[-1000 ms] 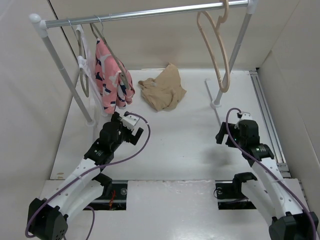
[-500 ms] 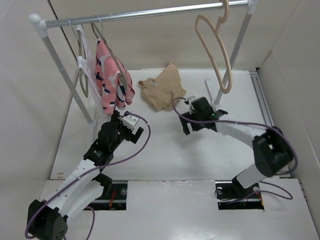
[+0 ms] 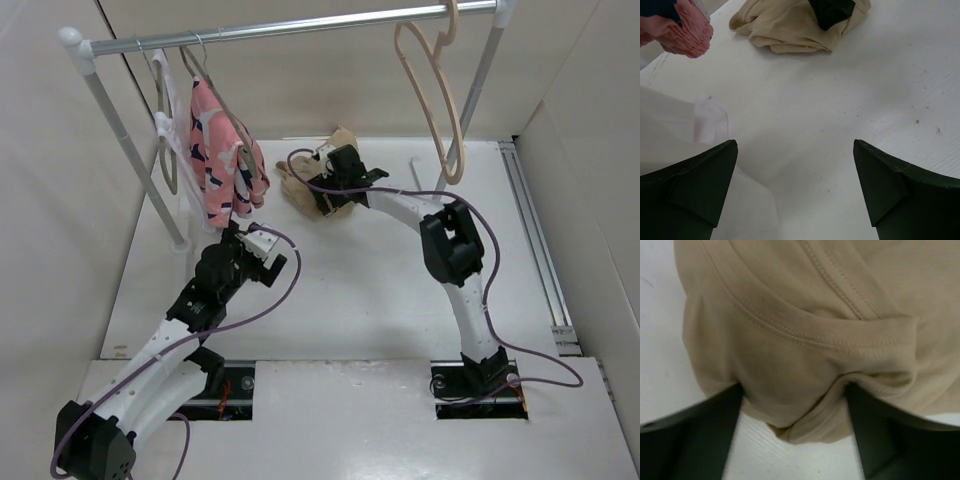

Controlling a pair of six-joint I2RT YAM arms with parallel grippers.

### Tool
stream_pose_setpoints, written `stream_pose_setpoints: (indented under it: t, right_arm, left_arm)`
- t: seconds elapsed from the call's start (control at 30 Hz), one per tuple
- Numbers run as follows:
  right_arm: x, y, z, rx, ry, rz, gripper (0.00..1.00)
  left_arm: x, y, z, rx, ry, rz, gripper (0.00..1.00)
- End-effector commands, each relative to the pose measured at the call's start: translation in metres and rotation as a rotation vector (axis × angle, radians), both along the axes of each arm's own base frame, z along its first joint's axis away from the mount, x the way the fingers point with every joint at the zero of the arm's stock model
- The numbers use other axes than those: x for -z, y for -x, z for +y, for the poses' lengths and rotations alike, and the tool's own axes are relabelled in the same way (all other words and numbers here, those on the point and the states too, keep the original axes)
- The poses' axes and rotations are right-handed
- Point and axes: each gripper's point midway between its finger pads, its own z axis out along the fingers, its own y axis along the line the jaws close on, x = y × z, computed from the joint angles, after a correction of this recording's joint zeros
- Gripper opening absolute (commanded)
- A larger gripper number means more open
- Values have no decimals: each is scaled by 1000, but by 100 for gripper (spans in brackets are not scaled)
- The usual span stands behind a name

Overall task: Place the t-shirt on the hanger
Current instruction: Move the tshirt to the center of the board

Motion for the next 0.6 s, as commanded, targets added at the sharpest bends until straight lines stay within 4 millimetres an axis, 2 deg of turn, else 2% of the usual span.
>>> stream_pose_setpoints:
  t: [0.0, 0.07, 0.1, 0.13, 0.2, 0.27, 0.3, 0.33, 0.4, 0.43, 0.47, 0.5, 0.53, 0.57]
  right_arm:
    - [5, -1, 8, -76, -37, 51, 75]
    - [14, 7, 11, -112, -46, 79, 40]
    - [16, 15, 5, -123, -35, 78, 5]
    - [16, 20, 1, -129, -28, 76, 0]
    - [17, 38, -3, -165, -2, 77, 0]
    - [14, 70, -14, -232, 51, 84, 0]
    - [15, 84, -20, -250, 91, 90, 0]
    - [10, 114, -22, -319, 124, 89, 0]
    - [9, 146, -30, -359, 194, 89, 0]
    - [12, 176, -27, -407, 232, 115, 0]
    - [11, 200, -36, -419, 253, 131, 0]
    - [13, 215, -40, -419, 270, 147, 0]
    - [14, 227, -45, -404, 292, 150, 0]
    - [15, 253, -52, -390, 288, 176, 0]
  left_arm:
    - [-14, -9, 4, -24, -2, -65, 100]
    - [-15, -11, 5, -33, -2, -70, 100]
    - [-17, -13, 6, -47, -1, -81, 100]
    - [-20, -14, 6, -47, 4, -91, 100]
    - [-15, -13, 6, -47, -1, -81, 95]
    - [-11, -11, -1, -6, 13, -63, 85]
    - [-11, -9, -4, 9, 17, -61, 77]
    - [-8, -9, -6, 22, 15, -49, 60]
    - [0, -7, -13, 54, 24, -17, 51]
    - [-1, -8, -16, 59, 38, -6, 47]
    - [-2, -9, -17, 56, 44, 1, 45]
    - [8, -6, -23, 87, 48, 43, 45]
    - [7, -6, -27, 107, 50, 55, 45]
    - [9, -5, -32, 134, 52, 74, 47]
